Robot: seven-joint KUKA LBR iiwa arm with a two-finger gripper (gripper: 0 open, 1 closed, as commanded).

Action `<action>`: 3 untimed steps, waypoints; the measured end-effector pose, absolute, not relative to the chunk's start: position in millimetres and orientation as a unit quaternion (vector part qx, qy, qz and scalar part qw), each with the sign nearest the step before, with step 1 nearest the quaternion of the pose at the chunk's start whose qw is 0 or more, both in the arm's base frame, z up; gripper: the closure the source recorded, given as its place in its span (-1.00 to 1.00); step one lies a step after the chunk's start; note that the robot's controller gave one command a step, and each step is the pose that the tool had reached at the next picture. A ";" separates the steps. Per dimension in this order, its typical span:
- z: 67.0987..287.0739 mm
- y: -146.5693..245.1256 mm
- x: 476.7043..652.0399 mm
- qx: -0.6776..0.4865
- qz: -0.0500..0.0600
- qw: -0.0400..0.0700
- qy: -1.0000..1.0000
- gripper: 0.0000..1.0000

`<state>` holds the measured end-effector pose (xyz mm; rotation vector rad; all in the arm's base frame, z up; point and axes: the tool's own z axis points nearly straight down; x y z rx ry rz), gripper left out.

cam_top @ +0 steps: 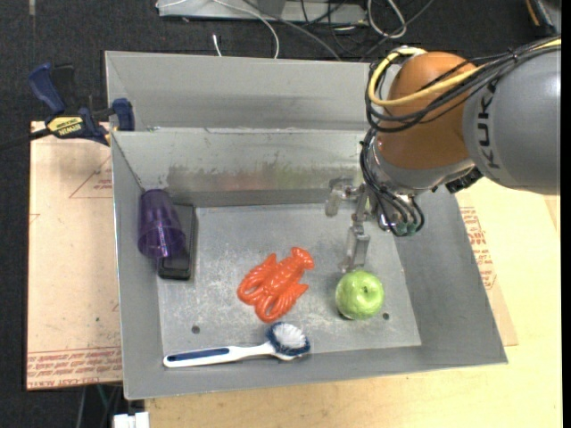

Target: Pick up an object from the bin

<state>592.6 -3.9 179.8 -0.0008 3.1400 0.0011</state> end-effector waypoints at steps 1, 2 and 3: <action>179.8 -3.9 592.6 0.000 0.000 0.001 1.000 -1.00; 159.9 17.0 616.1 0.032 0.001 0.003 0.999 -1.00; 121.5 32.9 581.3 -0.060 0.001 0.000 0.998 -1.00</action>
Offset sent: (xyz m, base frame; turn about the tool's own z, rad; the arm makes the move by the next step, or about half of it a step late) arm 0.0235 0.0211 -0.0210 0.0682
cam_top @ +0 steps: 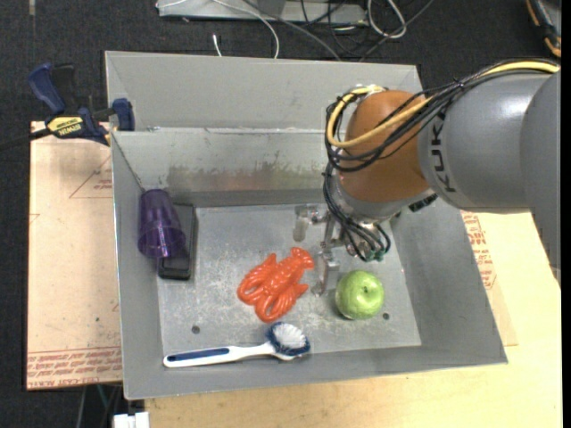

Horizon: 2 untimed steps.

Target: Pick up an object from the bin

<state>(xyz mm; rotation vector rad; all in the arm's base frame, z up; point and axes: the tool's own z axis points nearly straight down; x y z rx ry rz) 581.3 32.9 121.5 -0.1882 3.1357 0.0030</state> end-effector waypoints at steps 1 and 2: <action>102.6 28.7 610.5 0.117 0.002 0.006 0.993 -1.00; 87.5 35.2 599.8 0.095 0.002 0.006 0.995 -1.00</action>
Offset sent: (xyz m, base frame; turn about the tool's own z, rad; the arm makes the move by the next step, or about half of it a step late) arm -0.0011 0.0106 -0.0515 0.2546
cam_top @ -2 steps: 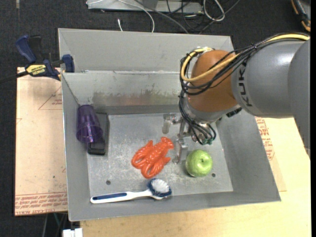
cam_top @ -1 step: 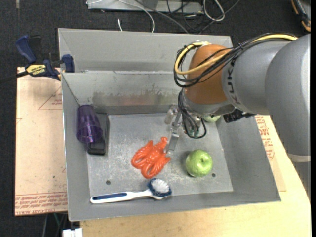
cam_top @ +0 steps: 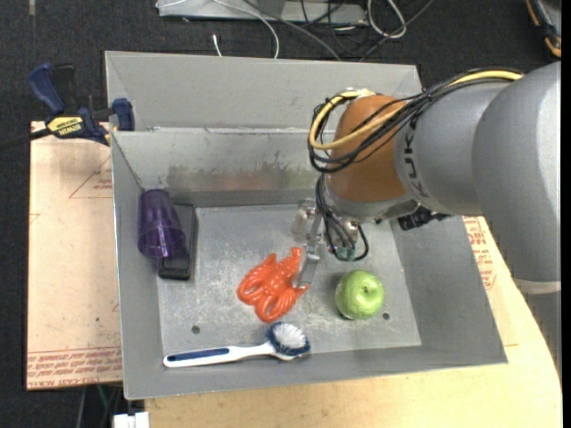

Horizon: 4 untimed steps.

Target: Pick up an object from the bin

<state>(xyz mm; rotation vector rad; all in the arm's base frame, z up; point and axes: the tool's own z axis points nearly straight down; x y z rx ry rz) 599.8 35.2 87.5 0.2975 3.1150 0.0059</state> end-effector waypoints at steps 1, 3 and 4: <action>70.7 80.0 598.9 0.082 0.003 0.008 0.997 -1.00; 73.2 124.4 573.3 0.128 0.003 0.007 0.992 1.00; 73.1 90.5 587.4 0.103 0.006 0.010 0.995 1.00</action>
Offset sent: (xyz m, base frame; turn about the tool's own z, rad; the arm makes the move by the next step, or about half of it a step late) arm -0.0293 0.0879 -0.0175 0.0691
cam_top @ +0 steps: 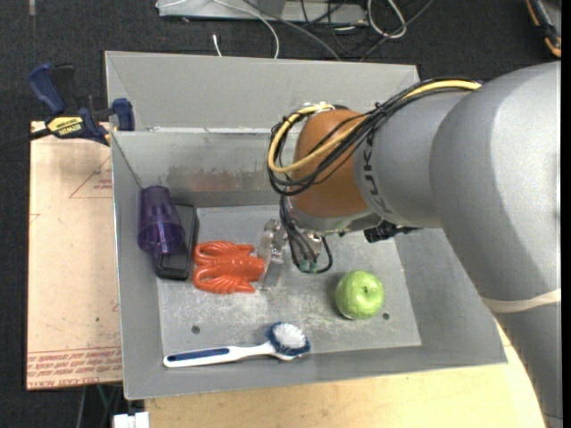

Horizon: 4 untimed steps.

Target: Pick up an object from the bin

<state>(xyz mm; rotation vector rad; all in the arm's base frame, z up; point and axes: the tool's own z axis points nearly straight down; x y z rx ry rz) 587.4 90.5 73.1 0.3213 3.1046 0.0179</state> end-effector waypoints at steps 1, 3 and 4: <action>166.6 119.0 576.2 0.126 0.004 0.006 0.992 1.00; 116.4 146.3 602.5 0.270 0.008 0.009 0.963 1.00; 221.0 108.1 589.6 0.196 0.003 0.006 0.981 1.00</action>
Offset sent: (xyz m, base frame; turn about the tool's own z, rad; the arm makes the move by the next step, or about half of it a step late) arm -0.0035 0.0080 0.0263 0.0187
